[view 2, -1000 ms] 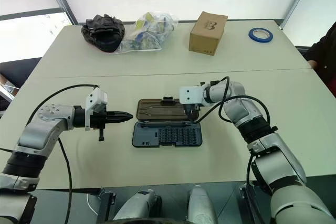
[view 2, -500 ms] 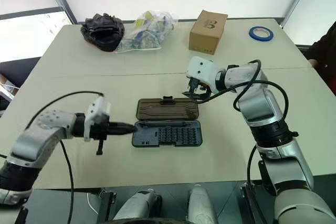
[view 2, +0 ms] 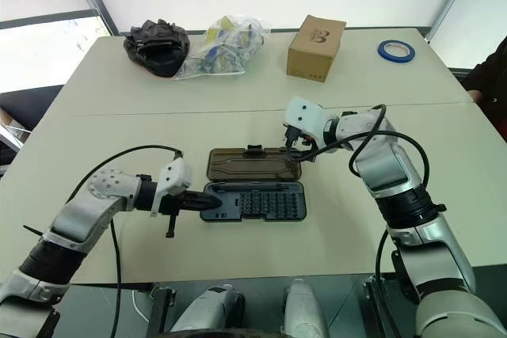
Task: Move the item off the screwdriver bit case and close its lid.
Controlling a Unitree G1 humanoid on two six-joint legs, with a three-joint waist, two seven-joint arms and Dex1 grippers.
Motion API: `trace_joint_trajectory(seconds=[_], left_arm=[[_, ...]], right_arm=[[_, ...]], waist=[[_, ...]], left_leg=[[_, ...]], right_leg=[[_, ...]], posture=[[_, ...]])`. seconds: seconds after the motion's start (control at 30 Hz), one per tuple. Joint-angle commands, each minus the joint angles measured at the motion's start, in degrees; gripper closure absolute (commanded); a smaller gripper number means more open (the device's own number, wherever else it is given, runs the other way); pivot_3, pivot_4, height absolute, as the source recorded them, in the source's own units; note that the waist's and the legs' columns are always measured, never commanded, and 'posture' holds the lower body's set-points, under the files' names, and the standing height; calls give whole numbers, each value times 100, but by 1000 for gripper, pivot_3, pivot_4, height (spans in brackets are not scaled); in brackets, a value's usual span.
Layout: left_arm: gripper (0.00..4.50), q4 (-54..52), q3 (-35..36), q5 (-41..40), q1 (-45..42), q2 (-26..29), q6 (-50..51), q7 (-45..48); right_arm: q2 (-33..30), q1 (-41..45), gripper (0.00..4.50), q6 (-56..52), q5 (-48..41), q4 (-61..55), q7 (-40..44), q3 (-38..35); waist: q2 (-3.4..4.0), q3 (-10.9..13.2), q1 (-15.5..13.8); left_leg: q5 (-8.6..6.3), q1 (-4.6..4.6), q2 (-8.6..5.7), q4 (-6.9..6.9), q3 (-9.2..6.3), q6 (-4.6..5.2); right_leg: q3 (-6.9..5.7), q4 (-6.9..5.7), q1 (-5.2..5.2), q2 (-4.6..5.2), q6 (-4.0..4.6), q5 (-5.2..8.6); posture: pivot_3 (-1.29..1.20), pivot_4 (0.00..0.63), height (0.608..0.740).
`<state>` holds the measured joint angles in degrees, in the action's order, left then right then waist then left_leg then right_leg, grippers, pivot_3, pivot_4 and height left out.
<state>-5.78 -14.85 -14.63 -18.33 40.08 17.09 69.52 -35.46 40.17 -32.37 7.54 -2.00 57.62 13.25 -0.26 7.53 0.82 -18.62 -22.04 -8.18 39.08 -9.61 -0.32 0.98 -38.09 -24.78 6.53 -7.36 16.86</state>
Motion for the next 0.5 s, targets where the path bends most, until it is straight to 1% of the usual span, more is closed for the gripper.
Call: trace_joint_trajectory(seconds=[0.03,0.1,0.2,0.27,0.47,0.5], left_arm=[[4500,370,-437,780,108,273,-660,86],[4500,576,-490,931,108,302,-897,57],[4500,811,-465,893,74,243,-1053,58],[4500,848,-447,825,77,211,-1035,53],[4500,781,-389,777,164,124,-955,-80],[4500,762,-373,771,189,108,-941,-107]], right_arm=[[-36,148,260,268,-46,211,-65,14],[12,280,260,400,-28,539,-51,81],[53,476,260,657,22,1032,55,276],[128,662,260,888,89,1418,163,483],[665,1306,260,1437,207,3234,315,871],[754,1396,495,1527,224,3555,361,919]], waist=[[0,-1,-4],[1,-1,-3],[2,-2,-4],[4,-3,-1],[7,-6,-3],[7,-6,0]], left_leg=[[0,2,0,0,0,0],[0,15,0,-3,1,0],[0,56,0,-20,4,1],[0,57,1,-20,4,1],[0,58,1,-20,4,1],[0,57,0,-19,3,1]], right_leg=[[0,0,1,0,0,0],[0,2,12,0,0,0],[2,5,44,1,0,0],[3,4,44,1,0,0],[4,2,45,0,0,0],[3,2,45,0,0,0]], posture=[[0,150,740],[0,150,740],[0,150,740],[0,150,740],[0,150,740],[0,150,740]])
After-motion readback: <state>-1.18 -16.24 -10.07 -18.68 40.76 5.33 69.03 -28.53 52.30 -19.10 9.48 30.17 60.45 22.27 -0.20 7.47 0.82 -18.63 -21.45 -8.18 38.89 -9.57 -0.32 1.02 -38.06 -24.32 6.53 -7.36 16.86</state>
